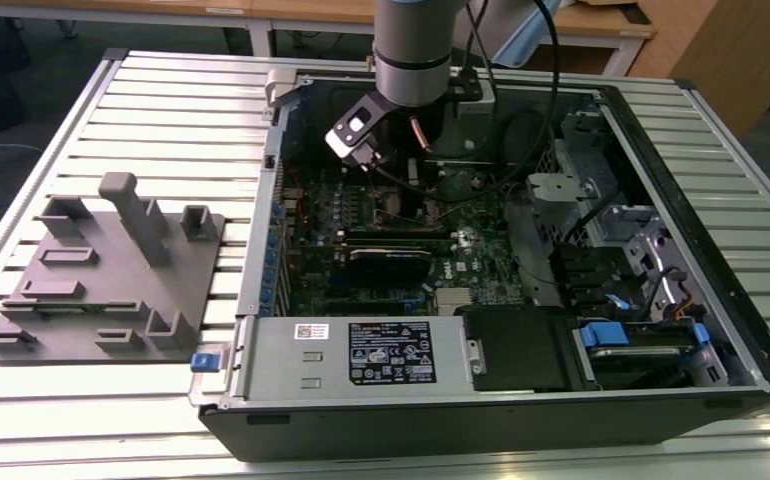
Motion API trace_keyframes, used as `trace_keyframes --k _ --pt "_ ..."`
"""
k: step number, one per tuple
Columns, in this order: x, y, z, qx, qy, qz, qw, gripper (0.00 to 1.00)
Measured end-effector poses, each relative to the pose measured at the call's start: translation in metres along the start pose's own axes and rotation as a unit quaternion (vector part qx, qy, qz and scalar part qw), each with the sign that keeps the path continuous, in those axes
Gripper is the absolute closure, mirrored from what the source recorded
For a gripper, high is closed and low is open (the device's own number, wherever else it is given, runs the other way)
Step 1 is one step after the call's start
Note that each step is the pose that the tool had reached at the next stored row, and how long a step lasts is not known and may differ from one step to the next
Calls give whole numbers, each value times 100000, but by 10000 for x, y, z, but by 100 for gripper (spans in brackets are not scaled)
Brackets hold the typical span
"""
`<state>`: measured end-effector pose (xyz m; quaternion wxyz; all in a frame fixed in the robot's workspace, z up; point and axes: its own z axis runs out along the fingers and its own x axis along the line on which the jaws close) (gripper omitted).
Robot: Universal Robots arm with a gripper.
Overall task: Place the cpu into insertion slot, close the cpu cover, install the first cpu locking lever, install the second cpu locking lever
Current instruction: 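Place the cpu into insertion slot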
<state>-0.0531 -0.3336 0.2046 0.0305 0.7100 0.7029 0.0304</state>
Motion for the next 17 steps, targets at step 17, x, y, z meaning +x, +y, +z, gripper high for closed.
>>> trace_keyframes --k 17 --pt "-3 -6 62 10 -19 -1 100000 42"
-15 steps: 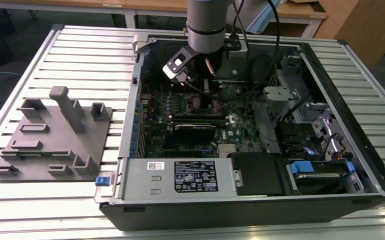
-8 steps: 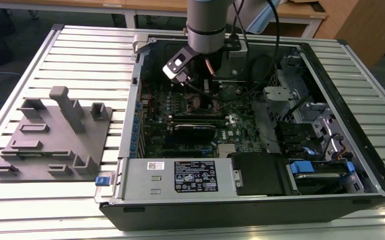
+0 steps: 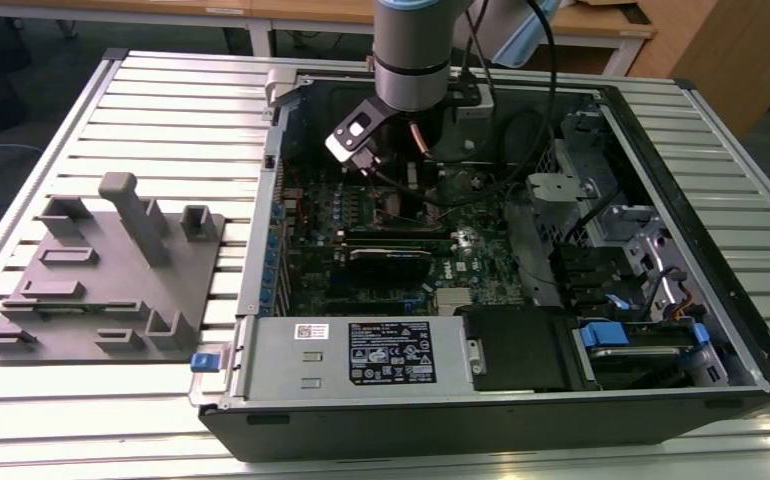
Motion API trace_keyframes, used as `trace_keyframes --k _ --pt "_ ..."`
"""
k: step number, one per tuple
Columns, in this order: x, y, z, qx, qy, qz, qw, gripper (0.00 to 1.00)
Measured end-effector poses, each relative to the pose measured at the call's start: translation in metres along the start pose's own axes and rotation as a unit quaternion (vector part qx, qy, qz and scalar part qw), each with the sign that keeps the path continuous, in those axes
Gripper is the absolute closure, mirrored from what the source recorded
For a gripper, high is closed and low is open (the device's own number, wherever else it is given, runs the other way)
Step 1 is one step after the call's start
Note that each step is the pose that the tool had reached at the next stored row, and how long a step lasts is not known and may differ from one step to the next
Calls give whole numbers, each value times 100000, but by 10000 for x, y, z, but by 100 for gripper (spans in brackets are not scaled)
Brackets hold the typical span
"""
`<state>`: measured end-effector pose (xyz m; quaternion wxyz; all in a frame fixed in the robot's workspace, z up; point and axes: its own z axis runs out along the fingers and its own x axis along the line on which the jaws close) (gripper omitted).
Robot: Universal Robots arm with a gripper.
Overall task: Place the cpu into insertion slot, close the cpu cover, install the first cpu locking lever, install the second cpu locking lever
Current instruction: 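Place the cpu into insertion slot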
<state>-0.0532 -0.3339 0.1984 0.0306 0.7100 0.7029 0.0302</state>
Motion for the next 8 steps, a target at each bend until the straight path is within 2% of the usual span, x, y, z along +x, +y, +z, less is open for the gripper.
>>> trace_keyframes --k 8 --pt "0 -1 9 1 -3 -1 100000 42"
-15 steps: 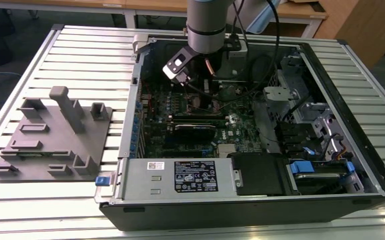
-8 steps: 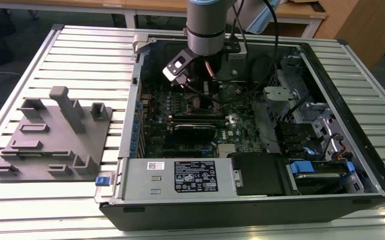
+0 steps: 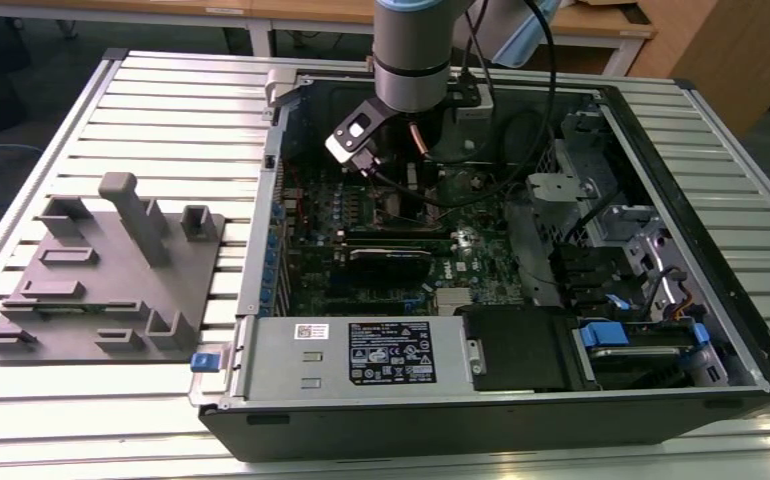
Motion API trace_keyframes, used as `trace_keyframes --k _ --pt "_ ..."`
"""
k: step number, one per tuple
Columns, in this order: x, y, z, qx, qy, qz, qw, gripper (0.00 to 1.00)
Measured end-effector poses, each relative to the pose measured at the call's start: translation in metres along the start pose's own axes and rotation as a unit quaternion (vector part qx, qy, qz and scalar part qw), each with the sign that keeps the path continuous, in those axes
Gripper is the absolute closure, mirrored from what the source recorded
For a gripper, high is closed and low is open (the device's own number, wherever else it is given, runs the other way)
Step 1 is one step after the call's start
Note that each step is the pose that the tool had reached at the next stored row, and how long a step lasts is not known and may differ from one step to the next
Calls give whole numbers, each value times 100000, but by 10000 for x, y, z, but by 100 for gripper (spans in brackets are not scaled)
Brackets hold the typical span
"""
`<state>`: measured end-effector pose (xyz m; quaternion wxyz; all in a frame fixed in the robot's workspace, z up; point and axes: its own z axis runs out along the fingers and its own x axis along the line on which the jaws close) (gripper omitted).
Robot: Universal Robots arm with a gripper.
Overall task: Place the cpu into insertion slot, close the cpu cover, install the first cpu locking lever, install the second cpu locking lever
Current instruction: 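Place the cpu into insertion slot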
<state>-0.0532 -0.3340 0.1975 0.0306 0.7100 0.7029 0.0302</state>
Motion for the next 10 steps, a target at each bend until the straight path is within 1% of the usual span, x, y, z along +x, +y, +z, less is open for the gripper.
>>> trace_keyframes --k 8,9,10 --pt "0 0 0 4 -3 0 100000 43" --pt "0 0 0 3 -2 1 100000 50" --pt "0 0 1 1 -2 0 100000 50"
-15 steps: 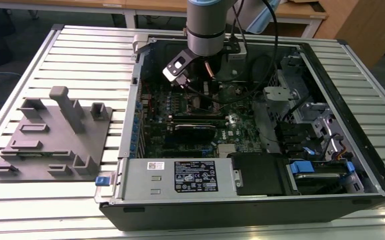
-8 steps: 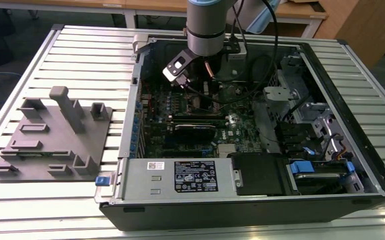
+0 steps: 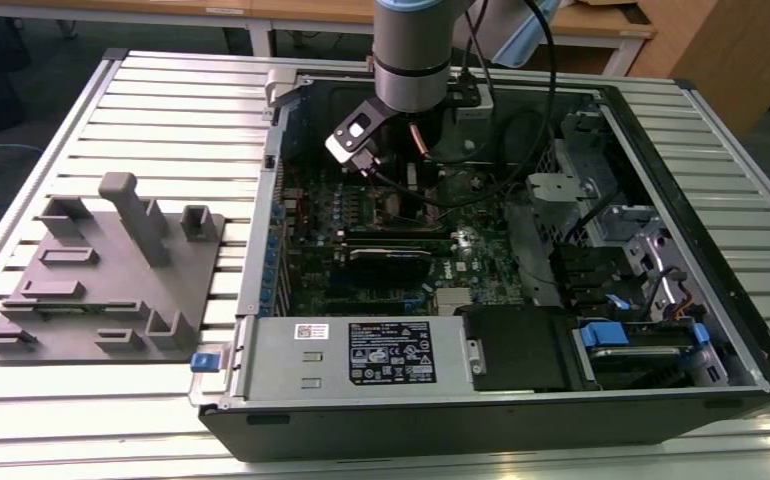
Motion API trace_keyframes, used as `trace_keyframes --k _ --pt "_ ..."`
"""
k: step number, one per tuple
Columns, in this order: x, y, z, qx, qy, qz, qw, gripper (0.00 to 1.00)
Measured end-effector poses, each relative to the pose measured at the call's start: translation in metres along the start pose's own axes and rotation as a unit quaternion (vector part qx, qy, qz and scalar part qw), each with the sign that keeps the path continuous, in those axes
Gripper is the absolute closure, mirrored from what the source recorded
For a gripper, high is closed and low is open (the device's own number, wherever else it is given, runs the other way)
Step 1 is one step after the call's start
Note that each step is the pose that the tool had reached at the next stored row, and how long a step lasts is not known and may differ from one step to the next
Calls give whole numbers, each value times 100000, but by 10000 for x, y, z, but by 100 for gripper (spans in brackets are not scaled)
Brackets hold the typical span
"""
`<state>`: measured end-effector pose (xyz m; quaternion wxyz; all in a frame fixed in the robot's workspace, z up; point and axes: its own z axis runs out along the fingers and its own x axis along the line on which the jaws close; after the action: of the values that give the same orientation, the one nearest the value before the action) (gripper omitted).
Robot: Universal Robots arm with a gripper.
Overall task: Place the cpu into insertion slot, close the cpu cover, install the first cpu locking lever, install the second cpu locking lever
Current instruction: 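Place the cpu into insertion slot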
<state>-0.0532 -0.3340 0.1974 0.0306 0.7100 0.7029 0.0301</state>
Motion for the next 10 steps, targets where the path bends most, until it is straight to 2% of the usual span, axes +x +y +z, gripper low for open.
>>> trace_keyframes --k 3,7,10 --pt "0 0 -1 -6 9 1 100000 50" --pt "0 4 -43 -5 7 2 100000 50" --pt "1 4 -45 -12 16 2 100000 50"
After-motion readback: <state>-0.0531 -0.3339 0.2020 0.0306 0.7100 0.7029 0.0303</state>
